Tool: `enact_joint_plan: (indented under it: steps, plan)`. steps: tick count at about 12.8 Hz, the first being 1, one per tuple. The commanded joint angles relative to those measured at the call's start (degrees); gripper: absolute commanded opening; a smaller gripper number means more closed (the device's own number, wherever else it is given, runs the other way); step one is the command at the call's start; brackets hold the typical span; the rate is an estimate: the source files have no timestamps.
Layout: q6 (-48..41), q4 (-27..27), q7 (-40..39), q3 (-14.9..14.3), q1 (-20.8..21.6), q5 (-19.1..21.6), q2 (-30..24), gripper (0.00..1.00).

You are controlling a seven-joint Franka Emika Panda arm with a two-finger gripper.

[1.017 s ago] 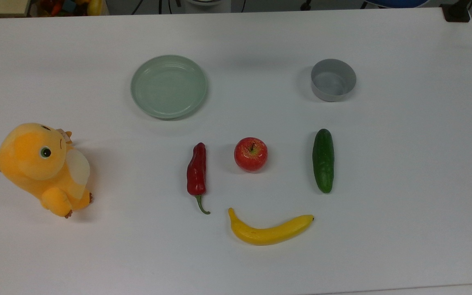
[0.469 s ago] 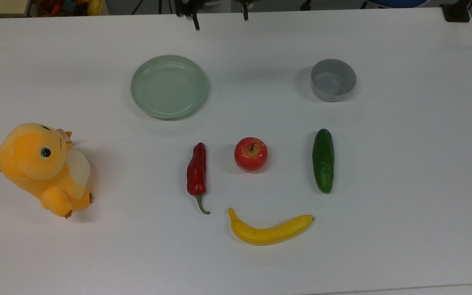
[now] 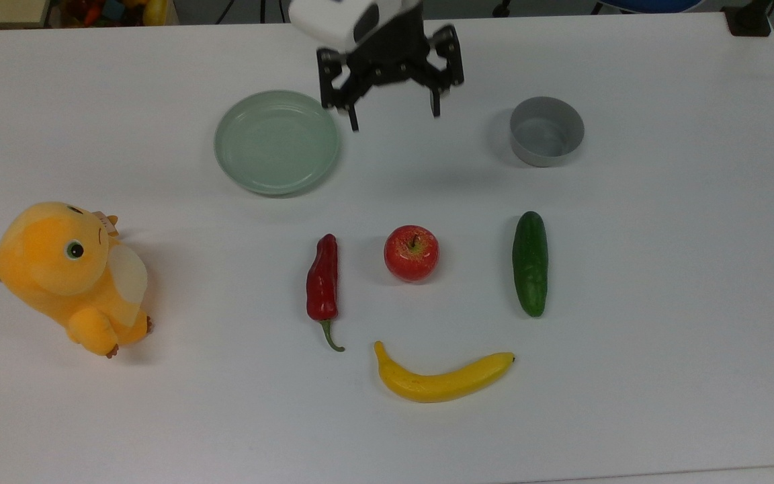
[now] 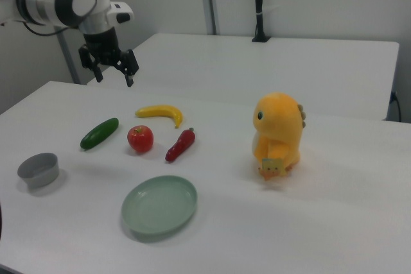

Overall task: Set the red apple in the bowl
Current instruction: 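Move the open gripper down over the red apple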

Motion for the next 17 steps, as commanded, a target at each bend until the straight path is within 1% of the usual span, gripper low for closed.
enact_joint_plan:
  steps: [1, 2, 4, 5, 8, 11, 14, 15, 17]
  plan:
    - [7.5, 1.9, 2.7, -0.2, 1.1, 0.2, 6.9, 1.0]
    - [9.4, 0.6, 2.9, -0.3, 1.3, 0.2, 7.8, 1.0]
    - [12.2, 0.4, 3.0, -0.2, 1.3, 0.0, 9.3, 1.0]
    - [13.4, -0.2, 3.0, -0.2, 1.4, -1.0, 10.6, 1.0]
    - [20.4, -4.5, 3.1, -0.2, 2.3, -2.2, 11.8, 1.0]
    - [23.3, -5.1, 3.1, -0.1, 2.6, -2.2, 13.7, 1.0]
    - [23.8, -5.2, 2.9, -0.1, 2.7, -2.4, 14.9, 1.0]
    - [24.2, -5.8, 3.0, 0.5, 2.5, -3.9, 15.2, 1.0]
    - [25.9, -7.6, 3.0, 1.0, 2.6, -5.2, 15.2, 1.0]
